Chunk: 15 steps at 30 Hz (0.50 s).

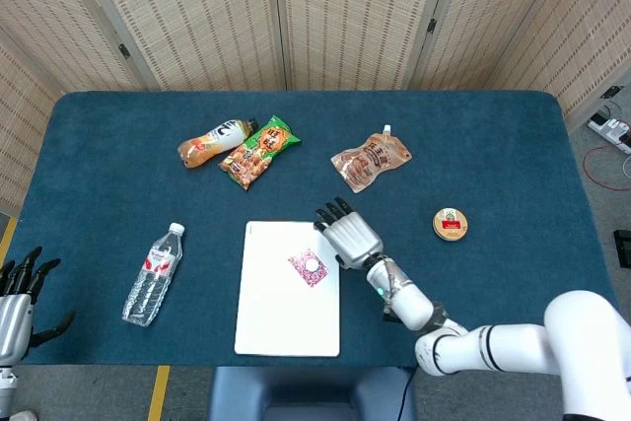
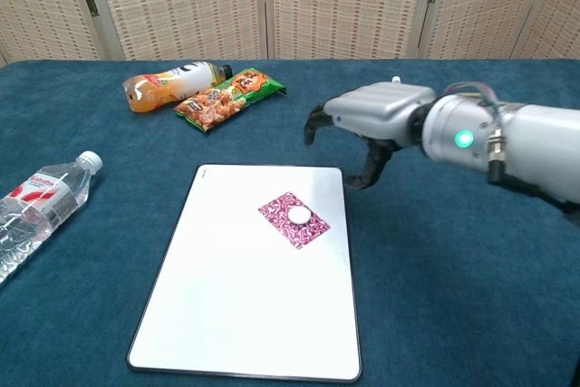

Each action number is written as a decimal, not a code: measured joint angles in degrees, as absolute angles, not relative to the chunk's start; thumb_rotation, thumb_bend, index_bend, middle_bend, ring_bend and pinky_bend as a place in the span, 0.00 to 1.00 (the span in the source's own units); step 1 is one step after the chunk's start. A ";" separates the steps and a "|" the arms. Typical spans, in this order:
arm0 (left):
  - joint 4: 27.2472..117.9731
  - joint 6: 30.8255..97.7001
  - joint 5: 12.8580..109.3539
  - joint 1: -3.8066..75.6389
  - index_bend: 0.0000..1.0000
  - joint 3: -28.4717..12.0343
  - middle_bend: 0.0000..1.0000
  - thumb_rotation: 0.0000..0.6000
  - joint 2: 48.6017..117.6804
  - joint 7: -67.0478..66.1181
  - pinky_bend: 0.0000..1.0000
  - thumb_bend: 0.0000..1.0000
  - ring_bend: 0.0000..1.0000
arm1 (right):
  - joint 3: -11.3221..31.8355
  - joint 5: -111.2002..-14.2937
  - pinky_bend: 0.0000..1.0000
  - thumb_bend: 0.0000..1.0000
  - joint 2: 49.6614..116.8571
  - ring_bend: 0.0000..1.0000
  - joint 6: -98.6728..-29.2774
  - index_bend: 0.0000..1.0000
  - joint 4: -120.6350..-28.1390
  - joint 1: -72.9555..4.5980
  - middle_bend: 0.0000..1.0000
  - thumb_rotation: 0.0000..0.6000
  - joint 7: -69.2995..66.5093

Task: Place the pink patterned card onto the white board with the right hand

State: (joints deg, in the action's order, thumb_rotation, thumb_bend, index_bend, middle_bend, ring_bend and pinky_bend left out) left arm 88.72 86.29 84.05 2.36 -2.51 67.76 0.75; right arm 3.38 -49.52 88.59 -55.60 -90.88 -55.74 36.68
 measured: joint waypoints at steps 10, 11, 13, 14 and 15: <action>89.94 87.13 85.79 2.98 0.19 -2.74 0.06 1.00 67.76 0.42 0.00 0.29 0.14 | -2.98 -63.60 0.00 0.36 72.89 0.07 -73.98 0.20 -100.28 -39.66 0.12 1.00 26.96; 90.17 87.21 85.84 3.00 0.19 -2.78 0.06 1.00 67.75 0.34 0.00 0.29 0.14 | -3.68 -65.11 0.00 0.36 71.98 0.06 -75.66 0.20 -100.60 -38.07 0.12 1.00 25.84; 90.70 87.36 86.07 3.08 0.18 -2.83 0.06 1.00 67.77 -0.04 0.00 0.29 0.14 | -5.29 -68.49 0.00 0.36 70.40 0.06 -79.55 0.20 -101.00 -34.26 0.12 1.00 23.17; 90.92 87.40 86.22 3.13 0.18 -2.82 0.06 1.00 67.78 -0.29 0.00 0.29 0.14 | -5.95 -69.91 0.00 0.36 69.82 0.06 -81.23 0.20 -101.07 -32.65 0.11 1.00 21.96; 91.16 87.45 86.36 3.17 0.18 -2.80 0.06 1.00 67.78 -0.57 0.00 0.29 0.14 | -6.77 -71.80 0.00 0.36 69.17 0.06 -83.41 0.20 -101.05 -30.50 0.11 1.00 20.23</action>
State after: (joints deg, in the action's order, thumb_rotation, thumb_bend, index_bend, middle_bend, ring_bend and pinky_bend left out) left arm 91.16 87.45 86.36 3.17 -2.80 67.78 -0.57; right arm -6.77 -71.80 69.17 -83.41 -101.05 -30.50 20.23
